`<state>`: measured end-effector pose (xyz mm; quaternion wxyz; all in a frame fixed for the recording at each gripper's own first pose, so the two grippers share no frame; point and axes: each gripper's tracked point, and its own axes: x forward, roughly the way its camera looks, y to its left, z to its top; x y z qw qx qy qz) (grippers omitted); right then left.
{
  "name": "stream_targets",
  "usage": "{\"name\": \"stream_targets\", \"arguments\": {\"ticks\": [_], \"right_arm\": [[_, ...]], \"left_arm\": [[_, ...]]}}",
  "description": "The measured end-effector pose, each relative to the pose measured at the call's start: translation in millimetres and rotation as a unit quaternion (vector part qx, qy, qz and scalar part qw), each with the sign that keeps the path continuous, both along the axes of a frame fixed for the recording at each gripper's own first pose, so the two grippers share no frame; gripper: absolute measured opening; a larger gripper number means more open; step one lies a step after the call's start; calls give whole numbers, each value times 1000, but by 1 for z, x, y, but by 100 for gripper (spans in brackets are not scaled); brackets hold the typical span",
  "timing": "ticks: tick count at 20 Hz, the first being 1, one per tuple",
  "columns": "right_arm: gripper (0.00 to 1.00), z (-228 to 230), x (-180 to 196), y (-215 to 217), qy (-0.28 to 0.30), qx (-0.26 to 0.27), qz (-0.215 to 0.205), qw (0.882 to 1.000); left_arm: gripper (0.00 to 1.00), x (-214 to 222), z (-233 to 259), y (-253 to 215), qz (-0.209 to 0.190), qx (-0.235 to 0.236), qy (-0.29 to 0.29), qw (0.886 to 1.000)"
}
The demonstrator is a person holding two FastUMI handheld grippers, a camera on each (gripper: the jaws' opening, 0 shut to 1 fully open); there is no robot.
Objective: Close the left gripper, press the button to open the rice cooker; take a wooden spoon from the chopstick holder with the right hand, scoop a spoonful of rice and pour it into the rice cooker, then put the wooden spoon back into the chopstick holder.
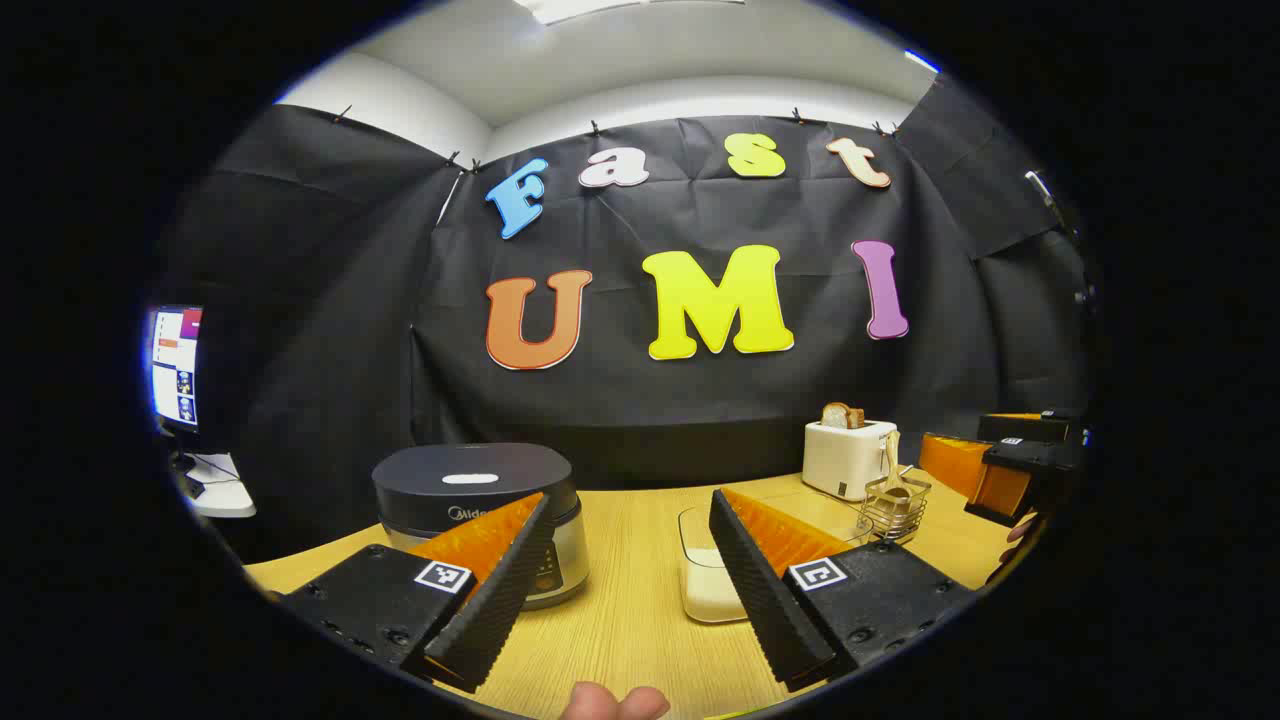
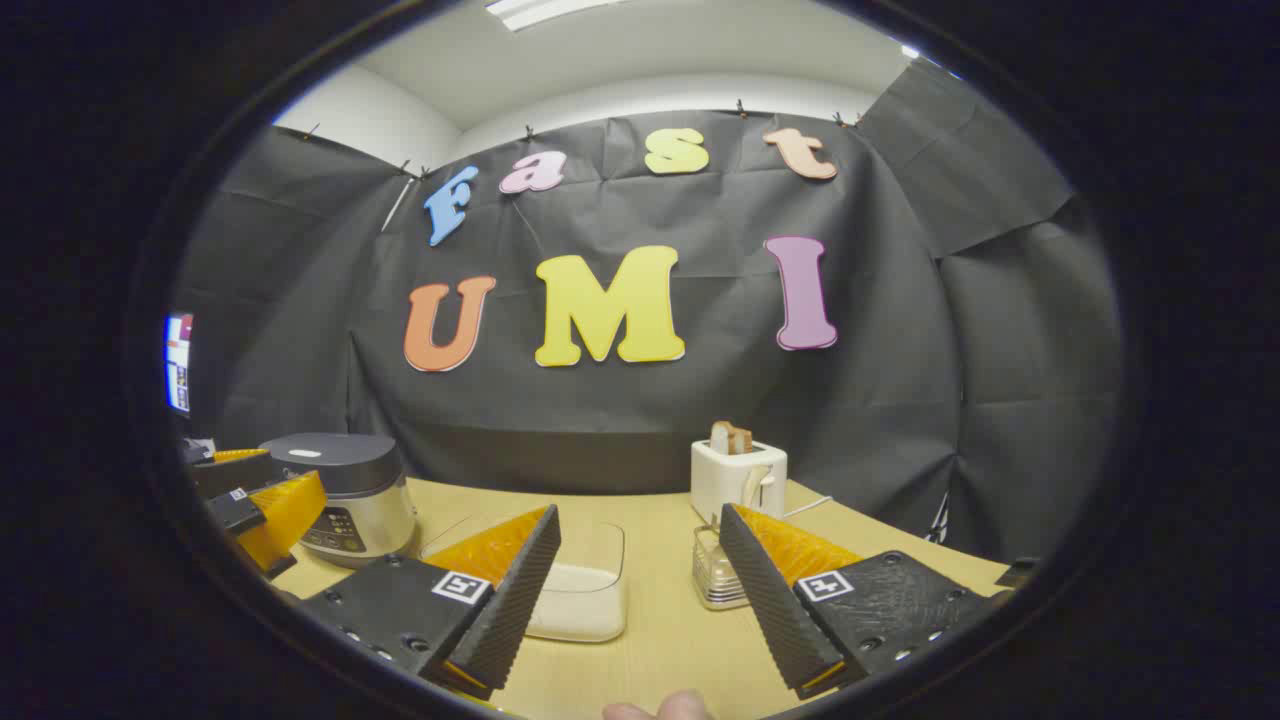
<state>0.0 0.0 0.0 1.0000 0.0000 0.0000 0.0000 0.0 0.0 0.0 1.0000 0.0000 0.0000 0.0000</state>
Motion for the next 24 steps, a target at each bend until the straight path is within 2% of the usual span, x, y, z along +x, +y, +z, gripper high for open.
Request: {"name": "stream_targets", "arguments": {"ticks": [18, 22, 24], "right_arm": [[97, 10, -9, 7, -15, -15, 5, 1000], [95, 8, -9, 7, -15, -10, 9, 1000], [95, 8, -8, 8, -14, -4, 17, 1000]], "left_arm": [[99, -3, 5, 9, 12, -8, 0, 1000], [99, -3, 6, 20, 40, -8, 2, 999], [99, -5, 10, 19, 41, -1, 4, 999]]}}
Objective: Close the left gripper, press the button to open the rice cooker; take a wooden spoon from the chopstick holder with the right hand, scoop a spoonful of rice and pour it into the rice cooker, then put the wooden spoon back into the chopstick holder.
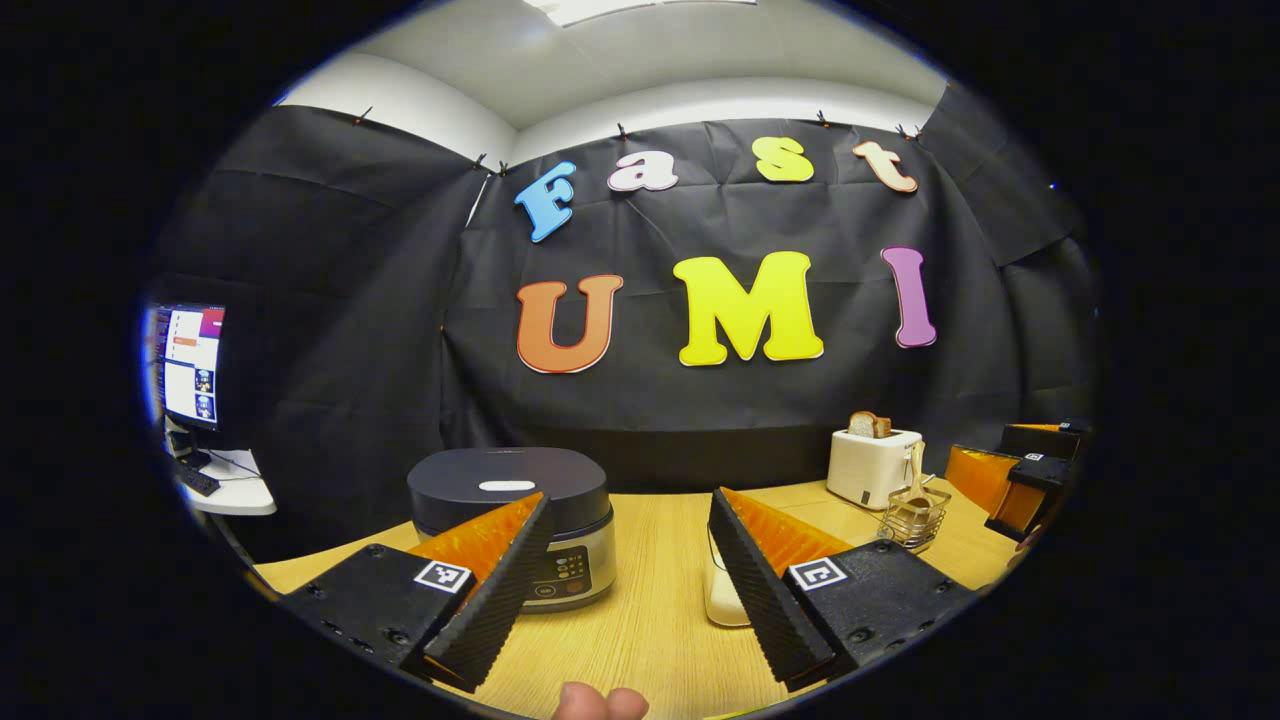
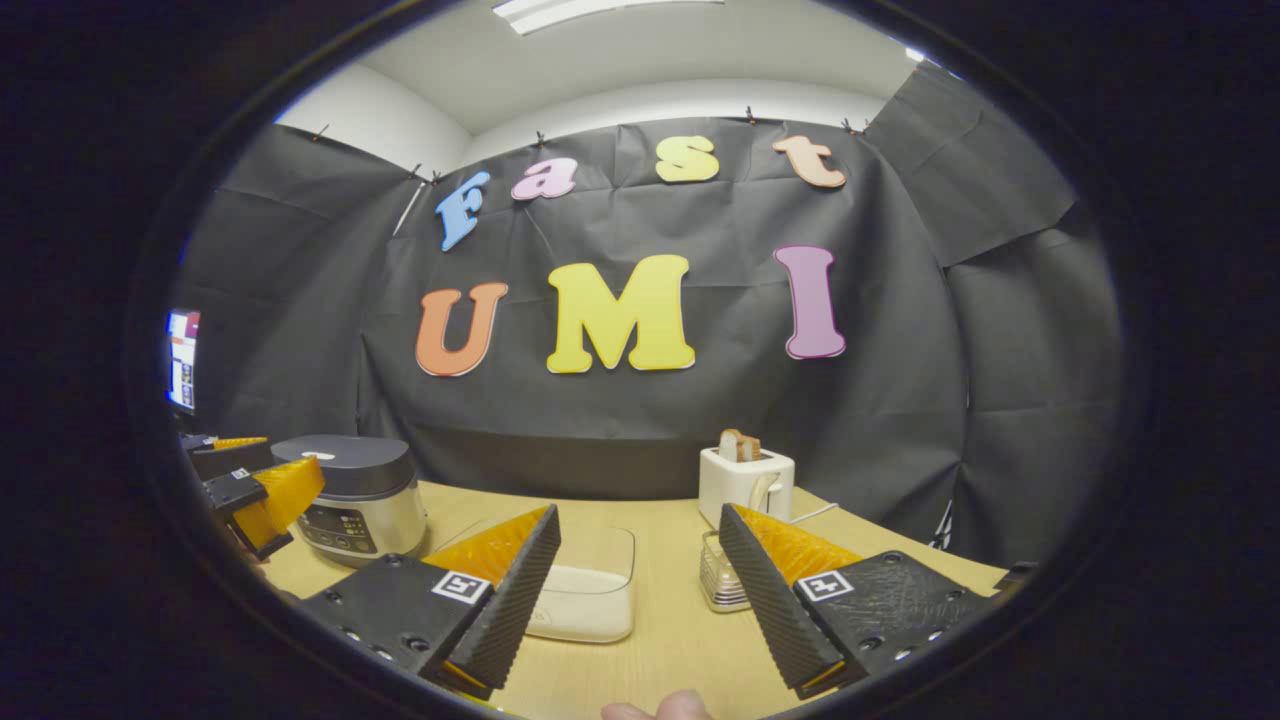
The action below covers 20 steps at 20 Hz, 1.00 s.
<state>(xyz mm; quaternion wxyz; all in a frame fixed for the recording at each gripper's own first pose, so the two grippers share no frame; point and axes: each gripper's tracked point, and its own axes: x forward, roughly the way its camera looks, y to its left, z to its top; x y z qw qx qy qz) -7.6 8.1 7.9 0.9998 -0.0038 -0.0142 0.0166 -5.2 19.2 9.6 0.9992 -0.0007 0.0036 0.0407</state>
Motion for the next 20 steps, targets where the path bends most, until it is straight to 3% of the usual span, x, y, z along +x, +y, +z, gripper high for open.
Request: {"name": "stream_targets", "arguments": {"ticks": [6, 12, 16, 20], "right_arm": [[95, 8, -3, -9, -21, -8, 18, 1000], [95, 4, 1, -38, -34, 0, 13, 999], [95, -6, 10, -56, -19, 12, 10, 1000], [94, -12, 18, -67, -11, 29, 11, 999]], "left_arm": [[99, -1, 16, 16, 37, 11, 6, 999], [99, 14, 51, 45, 34, 31, 23, 999], [99, 36, 45, 71, 19, 12, 85, 996], [100, 68, 50, 118, 50, 27, 141, 988]]}}
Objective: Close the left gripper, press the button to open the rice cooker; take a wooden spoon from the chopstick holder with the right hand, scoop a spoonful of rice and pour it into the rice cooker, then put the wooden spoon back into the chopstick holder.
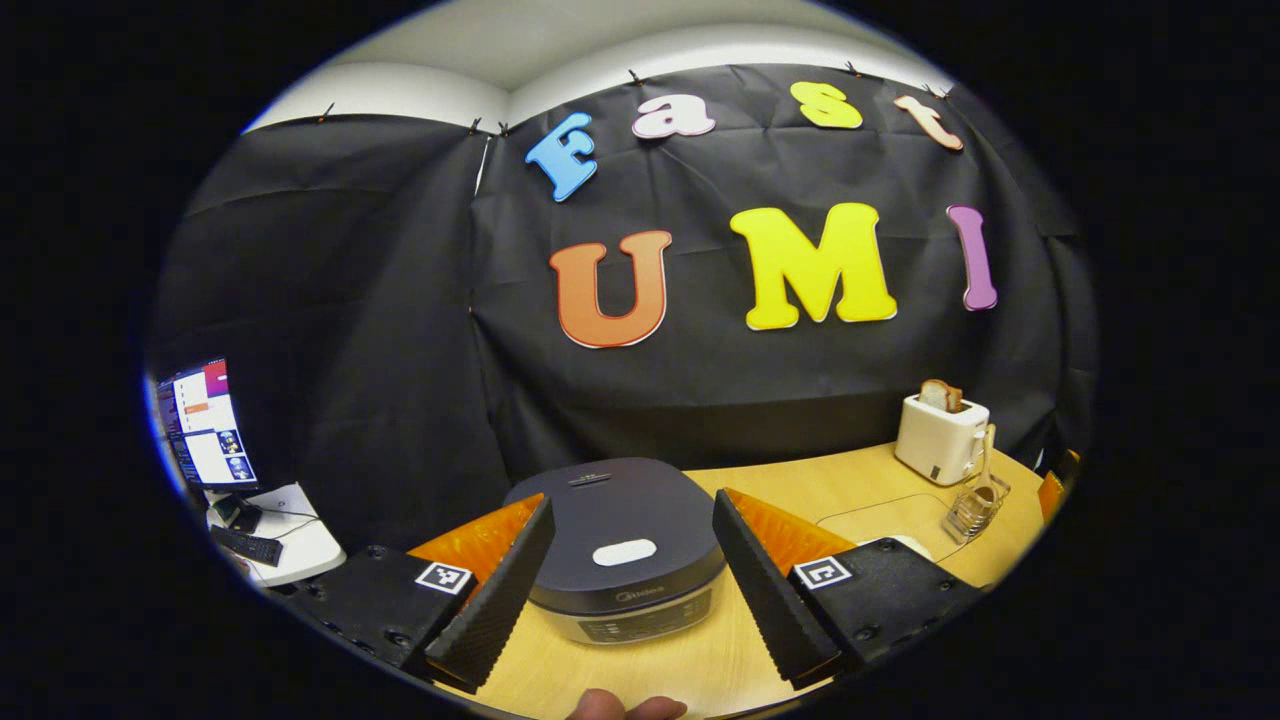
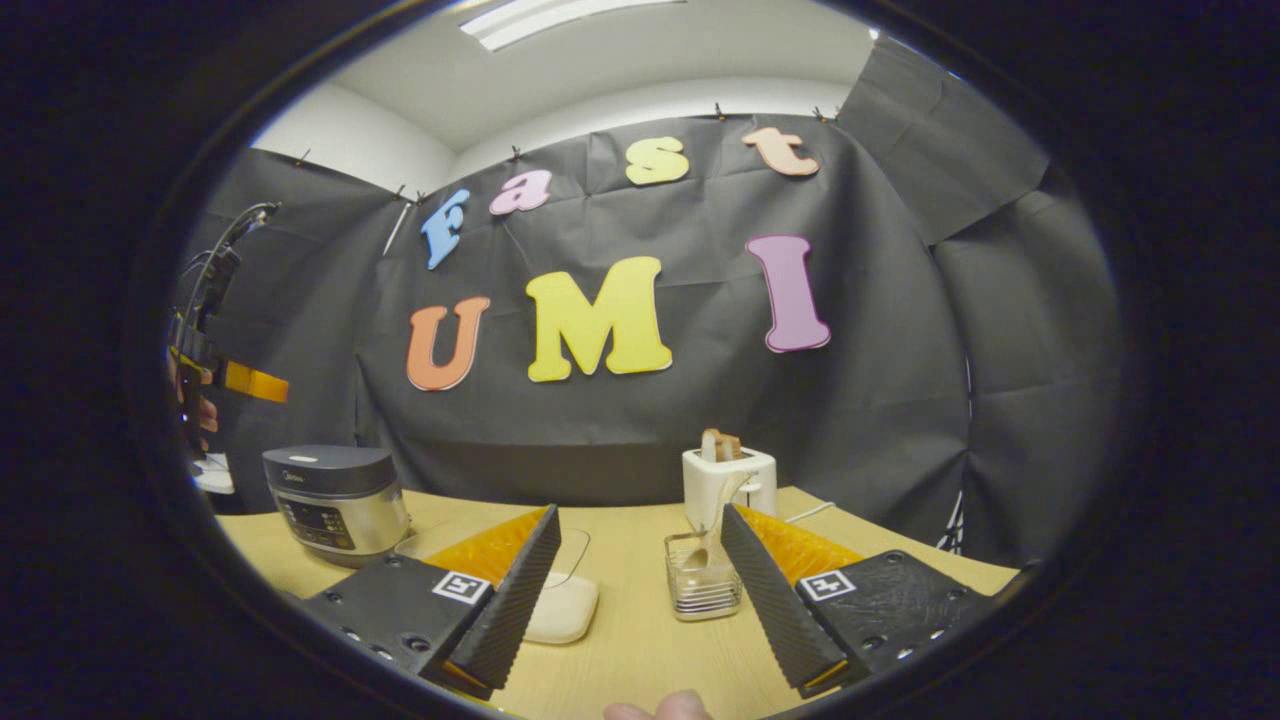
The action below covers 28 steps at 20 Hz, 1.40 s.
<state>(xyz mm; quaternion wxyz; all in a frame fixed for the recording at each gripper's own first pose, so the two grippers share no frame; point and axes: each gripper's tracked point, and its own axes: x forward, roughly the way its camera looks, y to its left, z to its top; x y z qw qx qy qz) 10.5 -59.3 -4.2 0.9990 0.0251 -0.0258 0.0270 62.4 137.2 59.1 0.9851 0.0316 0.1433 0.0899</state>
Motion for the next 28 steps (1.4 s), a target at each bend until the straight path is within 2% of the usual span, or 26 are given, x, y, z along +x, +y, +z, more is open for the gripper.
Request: {"name": "stream_targets", "arguments": {"ticks": [3, 6, 8, 10, 12, 13, 14, 17, 18, 19, 21, 22, 23, 24, 25, 26, 28], "right_arm": [[94, -4, 5, -5, 3, 4, 2, 1000], [96, -8, 8, -9, 5, 10, 3, 1000], [93, -15, 11, -10, 14, 15, 7, 1000], [96, -19, 13, -13, 18, 19, 7, 1000], [96, -20, 14, -16, 20, 21, 6, 1000], [94, -21, 14, -18, 20, 21, 5, 1000], [94, -21, 16, -18, 20, 21, 6, 1000], [93, -28, 20, -18, 29, 28, 12, 999], [96, -31, 21, -18, 32, 28, 14, 999], [93, -32, 22, -19, 34, 26, 13, 999], [96, -34, 23, -22, 34, 27, 11, 999], [96, -34, 24, -21, 34, 29, 12, 999], [94, -35, 25, -21, 36, 30, 12, 999], [96, -37, 25, -22, 36, 31, 13, 999], [93, -38, 26, -22, 37, 30, 13, 999], [96, -40, 27, -23, 38, 29, 13, 999], [94, -43, 29, -25, 41, 31, 12, 999]], "left_arm": [[100, 16, 0, 9, 1, -24, 54, 998], [95, 32, 2, 13, -4, -26, 97, 995], [89, 40, -2, 15, -3, -43, 131, 990], [81, 42, -12, 17, 7, -68, 167, 984], [73, 45, -29, 24, 26, -83, 209, 974], [73, 43, -39, 25, 34, -89, 234, 968], [67, 39, -50, 25, 40, -97, 255, 961], [58, 38, -64, 33, 54, -96, 282, 953], [59, 38, -66, 32, 56, -98, 288, 951], [42, 37, -69, 32, 59, -98, 295, 949], [25, 33, -75, 32, 66, -104, 311, 942], [25, 29, -79, 29, 69, -110, 321, 938], [13, 26, -84, 25, 74, -120, 334, 932], [8, 23, -88, 19, 71, -136, 346, 926], [5, 22, -91, 13, 67, -147, 355, 921], [3, 22, -92, 14, 70, -146, 357, 920], [3, 23, -94, 16, 72, -142, 359, 920]]}}
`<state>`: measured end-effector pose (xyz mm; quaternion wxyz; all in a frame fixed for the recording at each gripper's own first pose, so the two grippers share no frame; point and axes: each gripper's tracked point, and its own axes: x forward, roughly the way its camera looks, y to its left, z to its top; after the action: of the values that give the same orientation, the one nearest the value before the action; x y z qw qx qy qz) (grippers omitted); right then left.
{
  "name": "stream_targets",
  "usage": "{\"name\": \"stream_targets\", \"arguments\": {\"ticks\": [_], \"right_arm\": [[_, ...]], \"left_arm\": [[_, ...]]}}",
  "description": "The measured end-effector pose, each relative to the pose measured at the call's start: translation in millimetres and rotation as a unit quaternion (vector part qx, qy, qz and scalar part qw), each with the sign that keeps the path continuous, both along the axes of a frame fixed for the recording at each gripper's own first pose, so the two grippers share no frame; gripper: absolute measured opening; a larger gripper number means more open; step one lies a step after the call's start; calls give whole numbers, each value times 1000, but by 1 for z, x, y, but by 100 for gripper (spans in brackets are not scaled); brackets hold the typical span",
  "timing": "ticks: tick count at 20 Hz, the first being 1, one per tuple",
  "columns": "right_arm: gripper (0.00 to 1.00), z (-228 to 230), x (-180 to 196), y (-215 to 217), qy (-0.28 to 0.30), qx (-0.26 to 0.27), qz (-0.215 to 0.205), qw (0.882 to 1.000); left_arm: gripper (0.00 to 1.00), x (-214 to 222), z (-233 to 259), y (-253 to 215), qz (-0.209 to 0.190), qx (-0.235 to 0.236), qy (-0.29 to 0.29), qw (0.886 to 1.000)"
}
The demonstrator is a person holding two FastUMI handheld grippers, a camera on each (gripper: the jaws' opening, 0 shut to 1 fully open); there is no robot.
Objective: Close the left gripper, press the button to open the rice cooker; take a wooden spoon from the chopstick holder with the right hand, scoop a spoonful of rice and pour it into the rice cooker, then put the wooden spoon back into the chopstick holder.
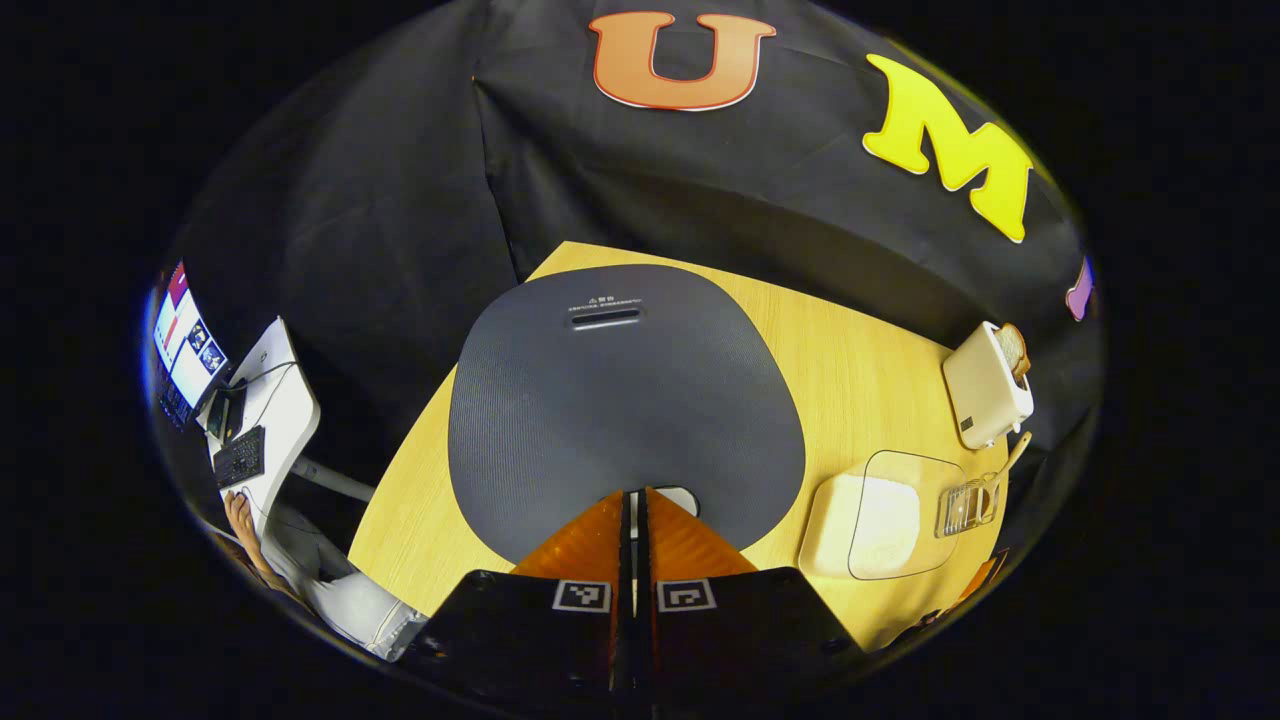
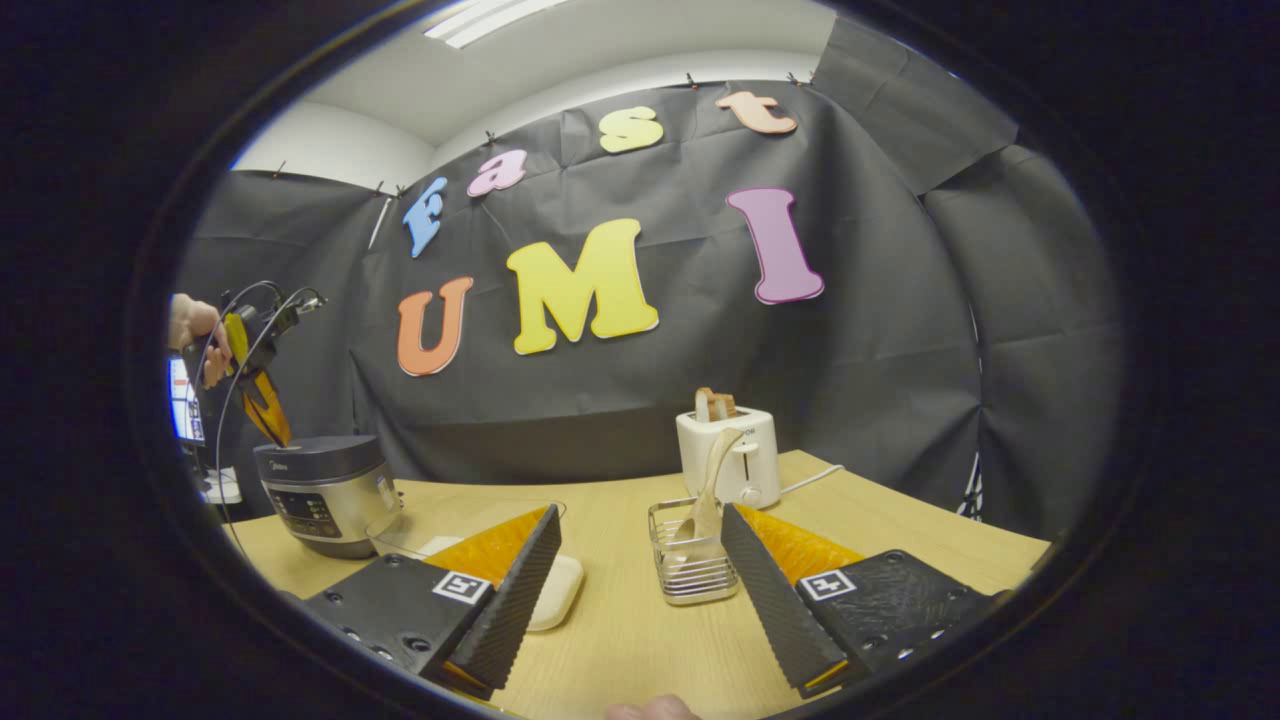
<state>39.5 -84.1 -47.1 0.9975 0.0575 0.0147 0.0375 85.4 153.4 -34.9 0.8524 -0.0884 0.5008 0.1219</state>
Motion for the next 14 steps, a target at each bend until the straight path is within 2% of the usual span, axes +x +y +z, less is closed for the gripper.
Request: {"name": "stream_targets", "arguments": {"ticks": [3, 5, 7, 8, 10, 11, 13, 14], "right_arm": [[94, -4, 3, -4, 5, 4, -4, 1000], [96, -5, 5, -5, 8, 8, -4, 1000], [94, -6, 6, -6, 8, 11, -5, 1000], [96, -6, 6, -7, 8, 11, -5, 1000], [94, -4, 5, -10, 7, 10, -8, 1000], [94, -1, 3, -13, 4, 10, -12, 1000], [96, 8, -3, -19, -7, 10, -20, 1000], [93, 10, -5, -23, -11, 9, -25, 1000]], "left_arm": [[3, 0, -3, -2, 29, -16, -10, 999], [3, 1, -6, -5, 29, -33, -4, 999], [3, 1, -5, -5, 16, -24, -14, 999], [3, 1, -5, -3, 10, -17, -13, 1000], [3, 2, -1, -2, 18, -11, -18, 1000], [0, 4, 3, -2, 22, -8, -24, 999], [4, 10, 7, 2, 8, 14, -37, 999], [10, 14, 19, 0, 2, 27, -55, 998]]}}
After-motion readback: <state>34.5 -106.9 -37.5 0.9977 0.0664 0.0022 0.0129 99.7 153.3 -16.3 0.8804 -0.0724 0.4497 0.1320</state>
